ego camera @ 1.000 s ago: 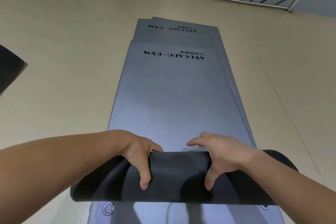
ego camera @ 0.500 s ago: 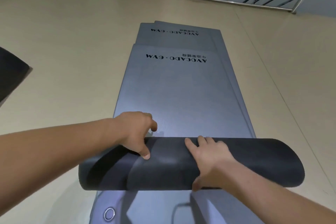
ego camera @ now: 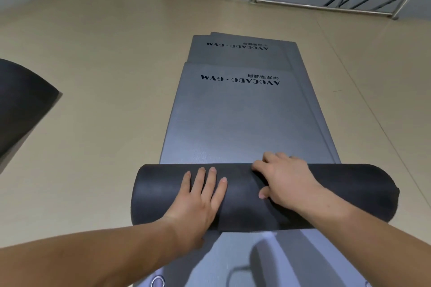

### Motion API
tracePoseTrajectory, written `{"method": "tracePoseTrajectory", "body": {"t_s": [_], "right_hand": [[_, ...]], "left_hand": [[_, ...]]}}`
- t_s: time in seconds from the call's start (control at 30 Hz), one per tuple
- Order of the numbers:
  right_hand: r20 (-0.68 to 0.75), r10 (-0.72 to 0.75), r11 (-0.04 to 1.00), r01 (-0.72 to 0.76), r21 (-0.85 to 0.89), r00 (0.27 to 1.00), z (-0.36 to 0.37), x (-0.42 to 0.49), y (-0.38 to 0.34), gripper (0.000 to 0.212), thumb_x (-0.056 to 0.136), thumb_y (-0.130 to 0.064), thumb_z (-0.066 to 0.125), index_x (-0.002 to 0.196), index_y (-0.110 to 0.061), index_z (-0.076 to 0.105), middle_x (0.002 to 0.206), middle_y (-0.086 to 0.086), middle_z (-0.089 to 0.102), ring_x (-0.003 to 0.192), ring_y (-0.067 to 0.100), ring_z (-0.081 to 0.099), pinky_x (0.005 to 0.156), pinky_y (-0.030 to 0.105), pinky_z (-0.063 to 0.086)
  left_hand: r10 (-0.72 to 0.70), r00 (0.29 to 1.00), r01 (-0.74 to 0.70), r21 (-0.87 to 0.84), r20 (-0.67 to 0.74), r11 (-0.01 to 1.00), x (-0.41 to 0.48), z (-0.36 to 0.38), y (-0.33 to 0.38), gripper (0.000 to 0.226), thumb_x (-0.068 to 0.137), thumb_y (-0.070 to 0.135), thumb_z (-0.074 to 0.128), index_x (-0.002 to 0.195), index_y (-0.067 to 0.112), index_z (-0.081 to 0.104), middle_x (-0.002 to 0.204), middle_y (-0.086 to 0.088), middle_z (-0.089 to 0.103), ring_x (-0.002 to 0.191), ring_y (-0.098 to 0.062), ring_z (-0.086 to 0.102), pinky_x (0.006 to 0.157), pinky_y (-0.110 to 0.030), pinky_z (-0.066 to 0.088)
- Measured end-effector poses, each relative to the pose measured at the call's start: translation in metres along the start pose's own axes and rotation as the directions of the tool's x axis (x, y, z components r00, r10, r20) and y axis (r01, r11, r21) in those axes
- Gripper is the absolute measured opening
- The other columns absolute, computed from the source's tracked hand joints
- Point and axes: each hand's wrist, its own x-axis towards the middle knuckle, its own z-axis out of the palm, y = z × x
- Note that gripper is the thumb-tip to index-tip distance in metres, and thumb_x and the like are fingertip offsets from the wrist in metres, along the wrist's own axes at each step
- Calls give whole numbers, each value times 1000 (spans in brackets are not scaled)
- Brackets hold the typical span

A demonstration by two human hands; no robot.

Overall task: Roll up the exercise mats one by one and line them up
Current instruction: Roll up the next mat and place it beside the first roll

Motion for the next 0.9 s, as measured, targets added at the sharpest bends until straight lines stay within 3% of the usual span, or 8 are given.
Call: {"method": "tracePoseTrajectory", "body": {"t_s": [0.1, 0.2, 0.3, 0.4, 0.5, 0.63, 0.77, 0.9], "right_hand": [[2, 37, 999, -37, -12, 999, 10, -3, -17, 63, 92, -37, 63, 150, -26, 41, 141, 6, 48, 130, 30, 49, 97, 41, 43], [57, 47, 999, -48, 17, 997, 23, -3, -22, 102, 87, -52, 64, 165, -25, 5, 169, 14, 14, 156, 36, 15, 121, 50, 26], [61, 62, 998, -62, -2, 996, 34, -8, -22, 126, 79, -65, 70, 164, -28, -16, 172, 16, -6, 160, 37, -4, 128, 55, 9], [39, 56, 998, -54, -45, 998, 35, -15, -21, 126, 74, -66, 75, 164, -26, -4, 166, 19, 14, 156, 38, 12, 127, 53, 13], [63, -11, 999, 15, -48, 998, 20, -24, -15, 106, 62, -61, 84, 147, -27, 29, 133, 7, 46, 123, 30, 48, 106, 44, 40], [288, -90, 995, 77, 56, 953, -10, -33, -10, 94, 49, -55, 97, 123, -35, 41, 107, -5, 53, 98, 20, 55, 82, 39, 51], [452, -98, 990, 40, 137, 887, -17, -35, -21, 102, 56, -54, 97, 139, -37, 40, 120, -9, 60, 106, 21, 61, 91, 41, 54], [381, 34, 999, -47, 23, 924, 0, -39, -48, 112, 73, -50, 90, 157, -22, 22, 149, 16, 43, 134, 40, 47, 97, 47, 48]], "left_hand": [[-50, 998, 51, -25, 23, 998, 21, -1, -4, 141, 85, 67, 73, 158, -2, -26, 168, -35, -7, 155, -56, 6, 123, -71, 14], [-44, 999, 44, -166, 4, 985, 42, -13, -26, 146, 66, 82, 76, 163, 7, -1, 160, -20, 25, 141, -42, 33, 117, -59, 32], [-12, 1000, 12, -261, 3, 965, 51, -34, -44, 138, 51, 88, 79, 154, 16, 22, 137, -7, 49, 118, -29, 53, 101, -48, 49], [16, 998, 5, -302, 66, 953, 44, -50, -38, 119, 56, 81, 83, 145, 21, 33, 124, 0, 55, 109, -27, 59, 88, -40, 48], [76, 988, -17, -394, 135, 919, 32, -59, -23, 92, 60, 69, 86, 129, 26, 42, 111, 4, 60, 97, -23, 63, 85, -38, 54], [212, 926, 27, -616, 312, 788, 21, -69, -23, 72, 60, 51, 93, 118, 33, 53, 102, 10, 67, 91, -16, 68, 84, -39, 62], [339, 825, 178, -778, 452, 603, 18, -54, -38, 75, 59, 36, 101, 123, 40, 62, 115, 15, 73, 105, -13, 73, 95, -41, 63], [209, 896, 200, -775, 392, 599, 31, -54, -71, 111, 59, 47, 102, 154, 40, 47, 150, 13, 54, 133, -16, 59, 112, -38, 51]]}}
